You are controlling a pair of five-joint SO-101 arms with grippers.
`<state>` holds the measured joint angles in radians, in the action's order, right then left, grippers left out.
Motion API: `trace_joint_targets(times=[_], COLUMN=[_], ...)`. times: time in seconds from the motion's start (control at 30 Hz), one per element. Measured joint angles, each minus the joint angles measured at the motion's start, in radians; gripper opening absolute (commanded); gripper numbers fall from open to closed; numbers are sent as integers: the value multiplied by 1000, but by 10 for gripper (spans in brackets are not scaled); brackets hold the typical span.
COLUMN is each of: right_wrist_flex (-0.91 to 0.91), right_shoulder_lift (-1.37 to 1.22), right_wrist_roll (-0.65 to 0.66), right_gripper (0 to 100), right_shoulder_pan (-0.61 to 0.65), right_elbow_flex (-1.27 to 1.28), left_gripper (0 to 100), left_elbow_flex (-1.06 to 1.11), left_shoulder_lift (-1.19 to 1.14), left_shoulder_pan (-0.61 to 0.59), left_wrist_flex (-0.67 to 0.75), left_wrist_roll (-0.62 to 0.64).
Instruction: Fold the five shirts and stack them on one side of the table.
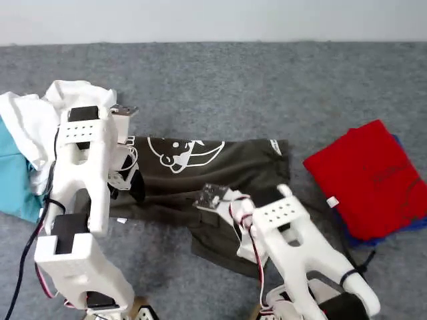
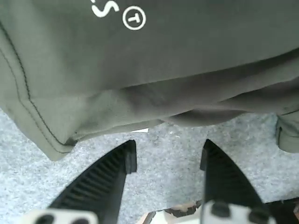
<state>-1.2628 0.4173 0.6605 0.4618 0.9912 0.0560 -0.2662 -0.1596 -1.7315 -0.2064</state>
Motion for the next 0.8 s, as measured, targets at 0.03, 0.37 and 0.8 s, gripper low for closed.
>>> trace_joint_targets(times=[0.03, 0.37, 0.8], right_wrist_flex=[23, 201, 232], right_shoulder_lift=[2, 5, 23], right_wrist_roll=[0, 0, 5], right_gripper=[147, 143, 11], right_shoulder_pan=[0, 0, 0], right_elbow_flex=[15, 75, 94], left_gripper=[217, 217, 217], left_elbow_flex=[2, 2, 2], left_shoulder_lift=[0, 0, 0], left_shoulder_pan=[0, 2, 2], left_wrist_flex=[0, 0, 0], left_wrist_roll=[0, 0, 0])
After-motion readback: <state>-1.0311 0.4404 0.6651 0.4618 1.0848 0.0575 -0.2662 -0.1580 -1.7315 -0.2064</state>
